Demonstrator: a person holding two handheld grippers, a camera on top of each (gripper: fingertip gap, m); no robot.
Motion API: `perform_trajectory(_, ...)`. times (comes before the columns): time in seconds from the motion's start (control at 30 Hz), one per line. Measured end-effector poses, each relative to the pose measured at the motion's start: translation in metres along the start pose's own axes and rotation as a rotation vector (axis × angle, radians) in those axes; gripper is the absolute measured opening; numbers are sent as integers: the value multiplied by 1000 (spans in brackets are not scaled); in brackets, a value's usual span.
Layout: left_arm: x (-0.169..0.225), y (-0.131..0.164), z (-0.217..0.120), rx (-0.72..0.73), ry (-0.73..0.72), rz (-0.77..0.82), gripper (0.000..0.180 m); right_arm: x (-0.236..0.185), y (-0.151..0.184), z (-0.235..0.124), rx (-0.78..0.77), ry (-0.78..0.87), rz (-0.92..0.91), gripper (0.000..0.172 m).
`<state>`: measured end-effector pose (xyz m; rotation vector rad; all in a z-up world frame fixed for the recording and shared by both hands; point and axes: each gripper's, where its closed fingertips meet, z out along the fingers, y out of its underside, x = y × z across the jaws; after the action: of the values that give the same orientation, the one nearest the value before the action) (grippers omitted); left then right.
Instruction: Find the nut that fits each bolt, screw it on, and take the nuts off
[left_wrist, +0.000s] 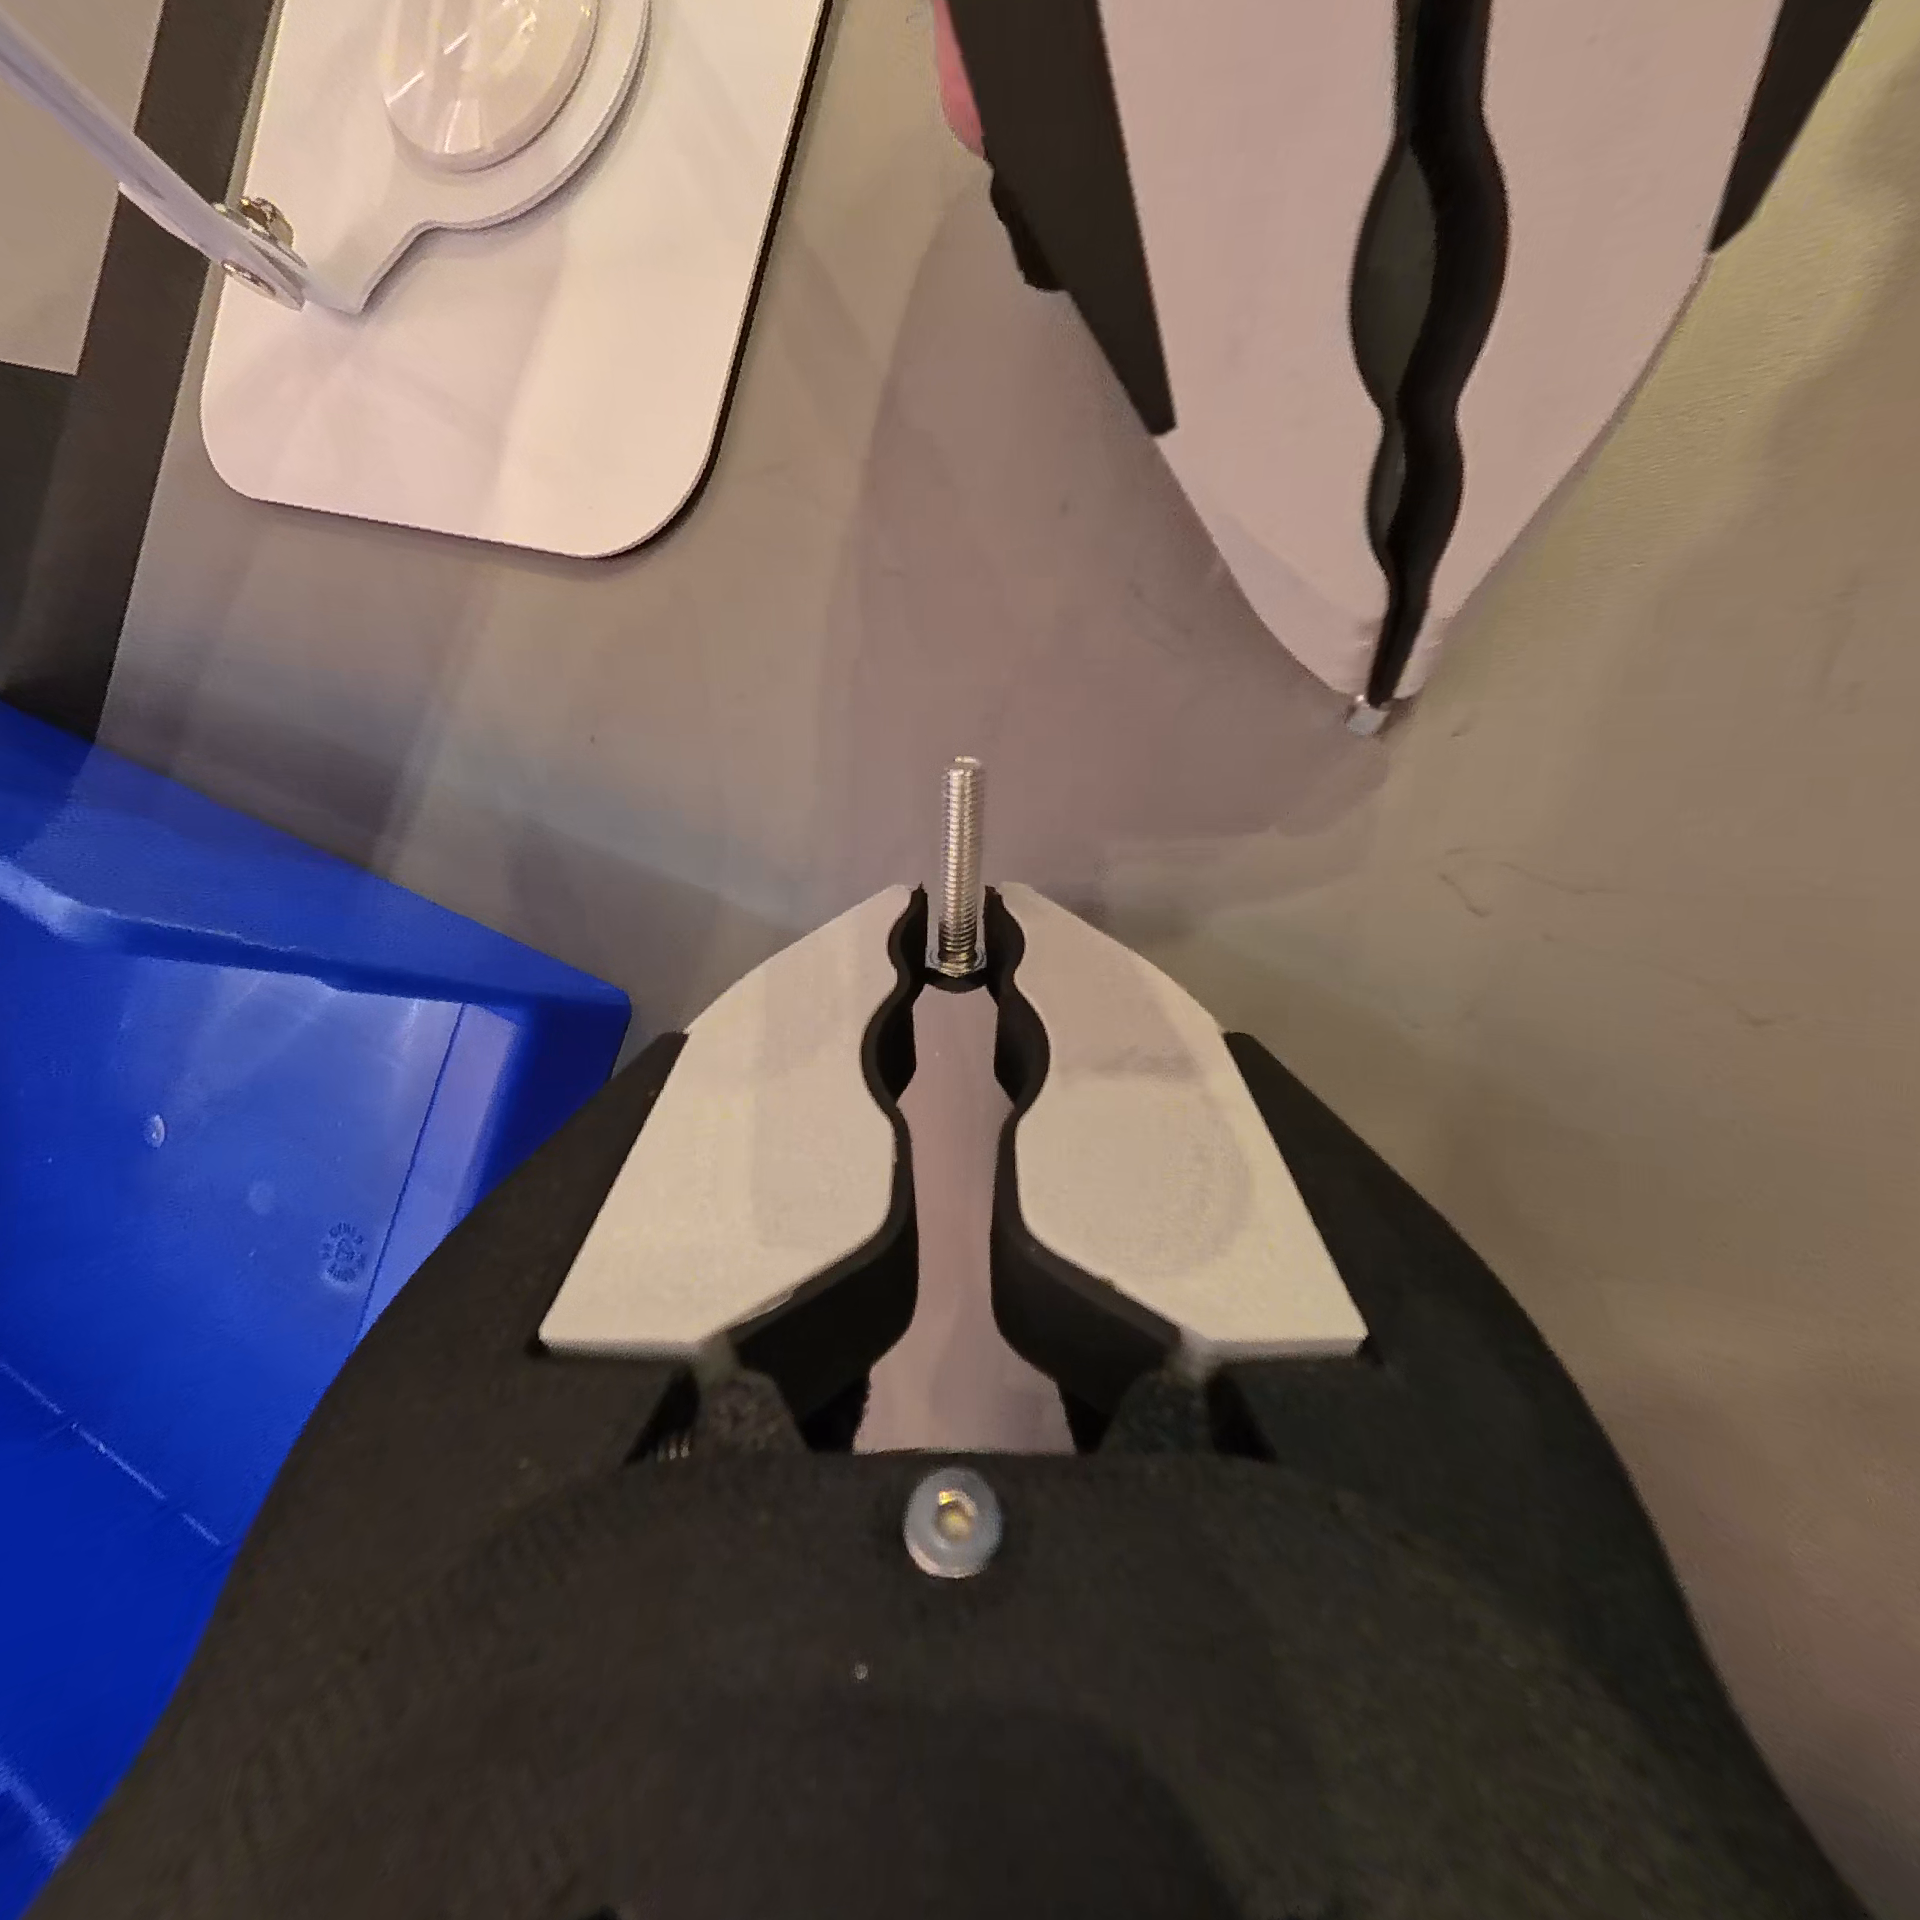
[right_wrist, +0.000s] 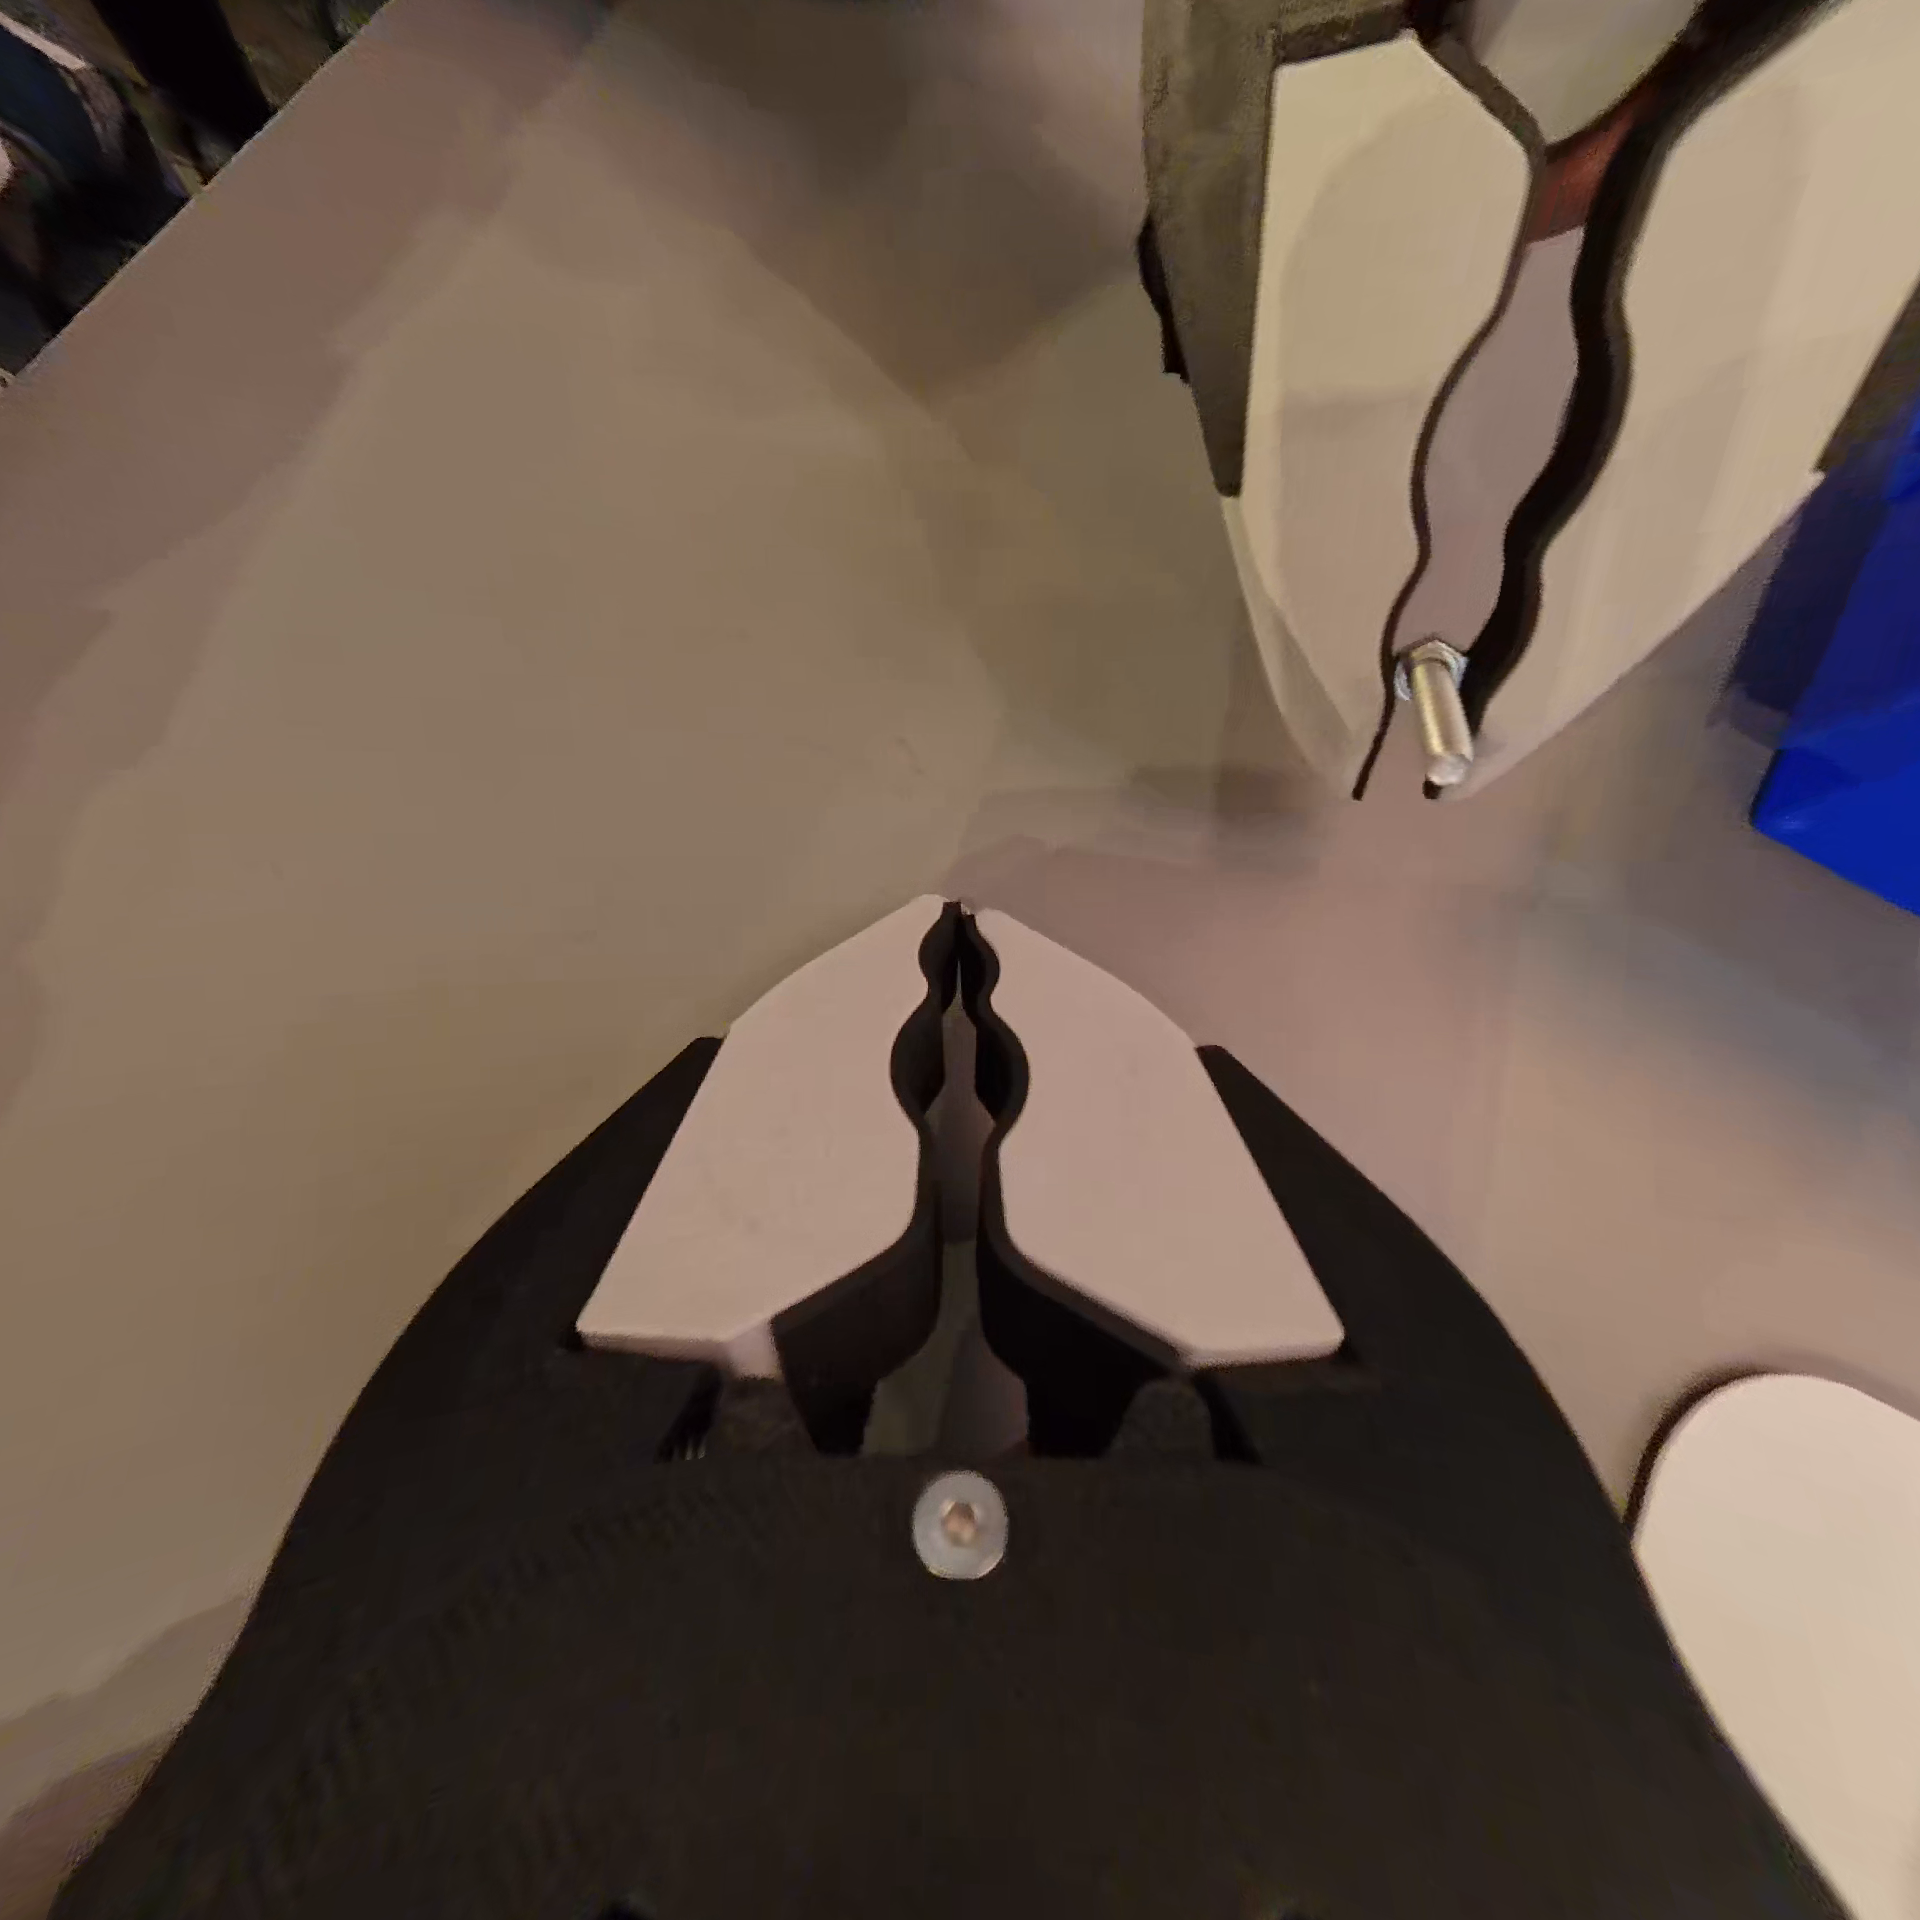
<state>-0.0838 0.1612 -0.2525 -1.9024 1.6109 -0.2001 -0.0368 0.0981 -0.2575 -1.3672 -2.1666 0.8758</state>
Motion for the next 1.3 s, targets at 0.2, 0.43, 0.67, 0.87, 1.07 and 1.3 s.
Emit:
perform_trajectory(0.2,0,0,0,-1,-1,1,10,-7,1,7,-27,-17,-23,0)
perform_trajectory(0.43,-1,0,-1,5,-3,-2,10,-4,-7,-4,42,-26,0,9)
perform_trajectory(0.67,0,0,-1,1,6,2,10,-1,6,5,-30,-10,-3,20)
perform_trajectory(0.87,0,0,-1,0,5,4,10,0,7,8,-38,-9,1,11)
perform_trajectory(1.07,0,-1,-1,1,5,5,10,0,6,9,-44,-2,3,10)
perform_trajectory(1.3,2,-5,-4,31,17,-3,10,14,-14,-13,82,71,2,10)
